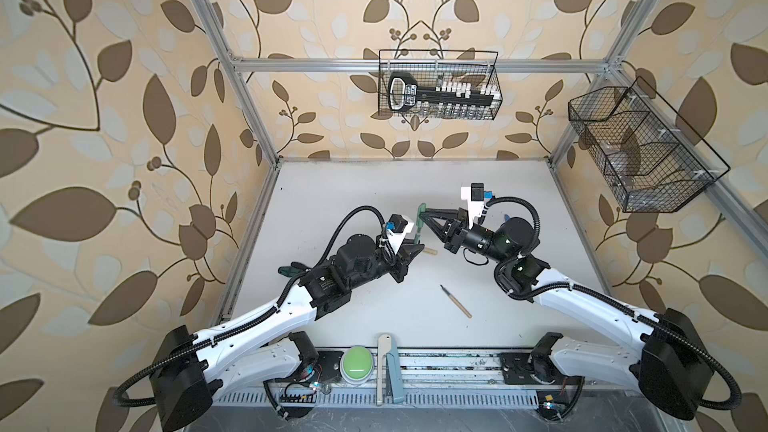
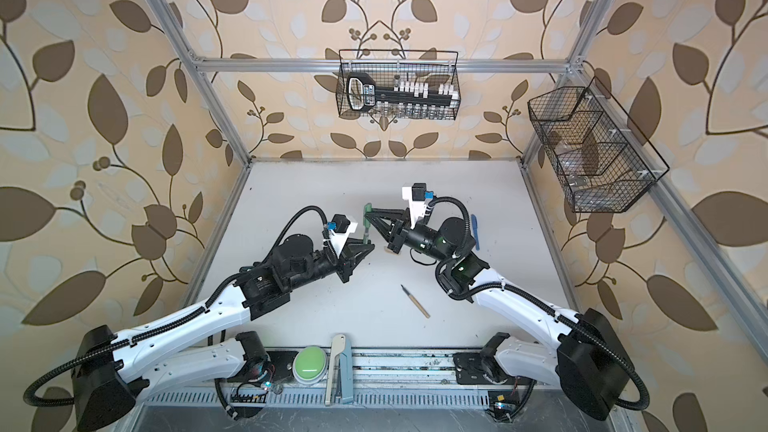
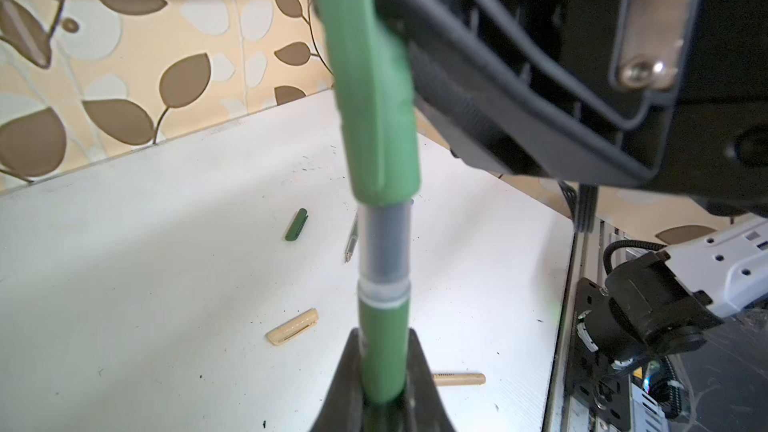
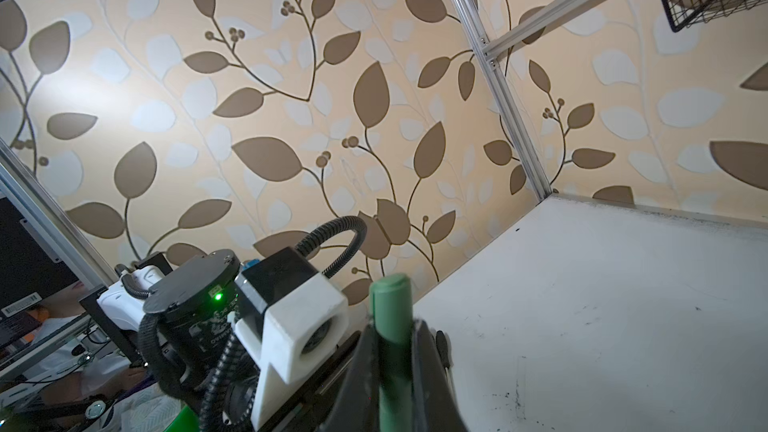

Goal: Insert the pens into the pen caps
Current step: 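Lower the green cap over the nib and push it down with the right gripper, then open the right gripper and draw it back from the cap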

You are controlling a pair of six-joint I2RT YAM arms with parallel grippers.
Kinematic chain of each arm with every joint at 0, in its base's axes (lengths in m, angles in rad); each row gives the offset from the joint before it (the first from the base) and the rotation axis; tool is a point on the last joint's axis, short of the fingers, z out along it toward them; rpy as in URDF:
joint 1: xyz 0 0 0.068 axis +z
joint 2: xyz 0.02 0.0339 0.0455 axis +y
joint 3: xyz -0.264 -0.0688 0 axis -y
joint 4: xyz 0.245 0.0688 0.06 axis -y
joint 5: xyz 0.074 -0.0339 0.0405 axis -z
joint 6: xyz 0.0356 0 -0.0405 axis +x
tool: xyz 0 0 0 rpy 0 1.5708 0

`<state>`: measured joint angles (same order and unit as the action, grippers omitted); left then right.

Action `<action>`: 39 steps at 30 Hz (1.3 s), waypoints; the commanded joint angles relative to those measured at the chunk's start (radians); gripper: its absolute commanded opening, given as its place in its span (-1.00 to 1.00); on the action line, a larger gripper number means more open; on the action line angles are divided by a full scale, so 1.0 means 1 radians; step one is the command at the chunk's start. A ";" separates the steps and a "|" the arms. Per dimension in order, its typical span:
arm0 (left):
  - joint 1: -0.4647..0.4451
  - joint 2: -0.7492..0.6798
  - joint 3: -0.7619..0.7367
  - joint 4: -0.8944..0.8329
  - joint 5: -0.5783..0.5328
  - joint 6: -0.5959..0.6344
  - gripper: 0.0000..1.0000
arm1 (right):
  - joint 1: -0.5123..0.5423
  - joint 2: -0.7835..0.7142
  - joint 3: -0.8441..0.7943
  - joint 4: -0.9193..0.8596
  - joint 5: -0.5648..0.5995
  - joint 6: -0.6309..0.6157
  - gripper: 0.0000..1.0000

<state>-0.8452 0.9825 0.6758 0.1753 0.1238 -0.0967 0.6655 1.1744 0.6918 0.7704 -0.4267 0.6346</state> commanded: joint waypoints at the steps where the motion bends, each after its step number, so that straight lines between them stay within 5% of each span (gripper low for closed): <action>1: -0.005 -0.025 0.061 0.078 -0.007 0.033 -0.92 | 0.005 -0.008 -0.030 -0.016 -0.001 -0.005 -0.77; 7: -0.005 -0.016 0.068 0.067 -0.025 0.041 -0.91 | 0.011 -0.036 -0.036 -0.041 -0.017 -0.041 -0.64; 18: -0.005 -0.007 0.073 0.041 -0.064 0.052 -0.90 | 0.017 -0.226 0.010 -0.421 -0.002 -0.242 0.04; 30: -0.005 0.009 0.055 0.038 -0.067 0.054 -0.99 | -0.168 -0.214 0.097 -0.531 -0.103 -0.122 0.13; 39: -0.005 0.004 0.064 0.013 -0.022 0.034 -0.99 | -0.128 -0.111 0.195 -0.499 -0.230 -0.163 0.12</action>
<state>-0.8452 0.9989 0.7132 0.1818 0.0719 -0.0589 0.5236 1.0607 0.8364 0.2760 -0.6003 0.4965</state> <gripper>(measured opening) 0.128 0.560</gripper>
